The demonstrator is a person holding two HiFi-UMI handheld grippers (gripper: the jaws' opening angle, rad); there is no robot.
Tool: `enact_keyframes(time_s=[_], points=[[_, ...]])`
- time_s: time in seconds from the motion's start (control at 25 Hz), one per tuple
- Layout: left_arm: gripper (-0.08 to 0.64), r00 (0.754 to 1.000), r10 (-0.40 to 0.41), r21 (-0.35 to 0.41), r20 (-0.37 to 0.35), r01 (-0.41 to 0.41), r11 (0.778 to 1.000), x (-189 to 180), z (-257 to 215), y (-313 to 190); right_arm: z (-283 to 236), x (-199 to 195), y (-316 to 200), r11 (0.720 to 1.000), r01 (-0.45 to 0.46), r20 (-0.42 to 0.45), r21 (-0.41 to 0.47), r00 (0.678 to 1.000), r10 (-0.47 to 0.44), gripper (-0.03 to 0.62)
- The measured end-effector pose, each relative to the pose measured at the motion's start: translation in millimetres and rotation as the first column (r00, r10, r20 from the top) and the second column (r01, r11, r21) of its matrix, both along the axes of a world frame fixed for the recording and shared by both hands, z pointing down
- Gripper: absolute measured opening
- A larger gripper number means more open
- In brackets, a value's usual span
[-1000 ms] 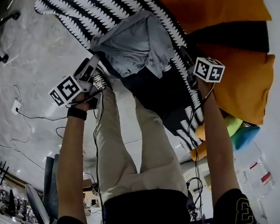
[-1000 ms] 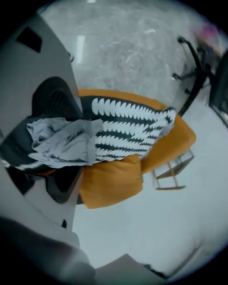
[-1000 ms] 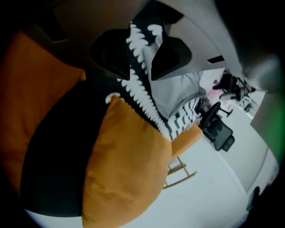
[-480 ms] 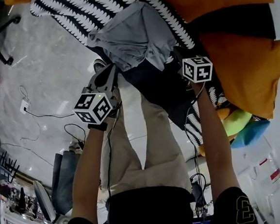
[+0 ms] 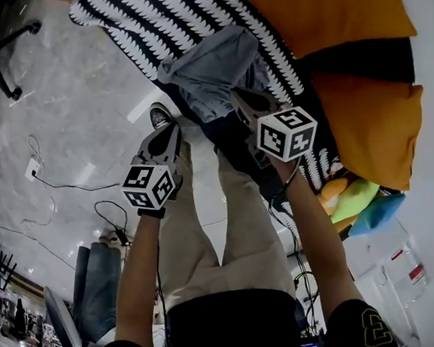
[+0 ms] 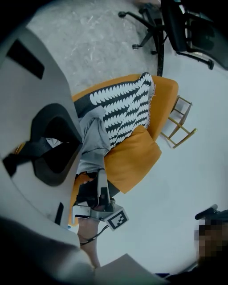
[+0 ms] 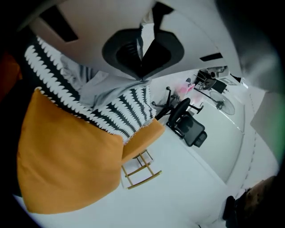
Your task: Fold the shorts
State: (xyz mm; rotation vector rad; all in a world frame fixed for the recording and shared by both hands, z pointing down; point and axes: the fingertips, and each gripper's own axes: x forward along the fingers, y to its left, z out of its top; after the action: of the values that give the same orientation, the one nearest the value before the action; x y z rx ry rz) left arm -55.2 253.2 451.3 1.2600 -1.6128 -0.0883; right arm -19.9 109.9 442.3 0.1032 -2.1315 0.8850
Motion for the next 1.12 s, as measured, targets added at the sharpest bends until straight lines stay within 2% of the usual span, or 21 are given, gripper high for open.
enact_keyframes(time_s=[0.2,0.28,0.32,0.36,0.4,0.48,0.6,0.64,0.72,0.8,0.84,0.88,0.92,0.96,1.0,1.04,1.12], points=[[0.015,0.997,-0.075,-0.025,0.010,0.075,0.997,-38.5,5.0,32.3,38.6,-87.9,78.7,0.996,0.064,-0.003,-0.067,0.998,-0.064,0.014],[0.015,0.995,-0.096,-0.050,0.017,0.096,0.994,-56.8,12.0,49.7,61.2,-114.1,118.6,0.985,0.146,-0.030,-0.096,0.988,-0.150,0.020],[0.015,0.994,-0.109,-0.065,0.017,0.110,0.992,-63.8,16.1,58.3,70.1,-120.6,137.9,0.972,0.201,-0.044,-0.119,0.977,-0.207,0.084],[0.015,0.992,-0.123,-0.079,0.012,0.123,0.989,-68.7,20.4,65.4,75.3,-122.3,152.7,0.958,0.247,-0.050,-0.145,0.965,-0.257,0.179],[0.015,0.991,-0.134,-0.090,0.004,0.134,0.987,-72.5,25.0,70.7,76.1,-120.6,161.1,0.947,0.274,-0.046,-0.167,0.957,-0.285,0.184],[0.015,0.990,-0.138,-0.103,-0.005,0.137,0.985,-80.5,33.6,75.1,68.6,-110.8,159.4,0.944,0.271,-0.017,-0.187,0.960,-0.278,0.187],[0.019,0.996,-0.086,-0.093,0.000,0.086,0.992,-89.9,38.4,59.5,54.1,-69.7,122.5,0.969,0.168,0.006,-0.182,0.986,-0.169,0.186],[0.035,0.999,-0.053,-0.081,0.003,0.053,0.995,-91.0,36.4,47.2,54.3,-45.8,101.6,0.980,0.116,-0.017,-0.161,0.993,-0.120,0.181],[0.082,0.999,0.029,-0.057,0.016,-0.028,0.998,-90.2,28.9,16.4,62.8,12.9,50.9,0.997,0.003,-0.106,-0.072,0.994,-0.010,0.129],[0.142,0.989,0.146,-0.042,0.032,-0.145,0.989,-83.5,23.8,-17.6,71.2,68.0,2.7,0.995,-0.093,-0.187,0.036,0.977,0.098,0.092],[0.182,0.971,0.235,-0.046,0.048,-0.233,0.971,-80.6,24.5,-35.2,74.3,83.9,-14.1,0.989,-0.125,-0.203,0.082,0.969,0.139,0.092],[0.213,0.936,0.344,-0.061,0.076,-0.340,0.939,-79.1,27.6,-52.6,77.2,87.9,-24.3,0.983,-0.141,-0.201,0.122,0.966,0.163,0.094],[0.219,0.882,0.458,-0.088,0.112,-0.450,0.888,-76.6,32.4,-69.5,78.4,81.9,-28.7,0.978,-0.134,-0.181,0.159,0.970,0.162,0.092],[0.221,0.818,0.555,-0.119,0.154,-0.542,0.832,-70.3,37.4,-87.0,76.8,70.1,-30.3,0.976,-0.097,-0.152,0.197,0.980,0.128,0.060],[0.222,0.762,0.614,-0.143,0.204,-0.598,0.789,-60.5,41.0,-106.1,73.0,57.0,-31.8,0.971,-0.028,-0.122,0.238,0.991,0.059,0.015],[0.202,0.733,0.633,-0.153,0.251,-0.615,0.773,-49.8,41.9,-126.3,69.3,45.0,-33.4,0.958,0.063,-0.103,0.280,0.994,-0.035,0.017],[0.175,0.735,0.617,-0.122,0.280,-0.610,0.783,-36.0,37.2,-165.2,71.8,22.7,-33.8,0.921,0.210,-0.103,0.329,0.977,-0.186,0.017]])
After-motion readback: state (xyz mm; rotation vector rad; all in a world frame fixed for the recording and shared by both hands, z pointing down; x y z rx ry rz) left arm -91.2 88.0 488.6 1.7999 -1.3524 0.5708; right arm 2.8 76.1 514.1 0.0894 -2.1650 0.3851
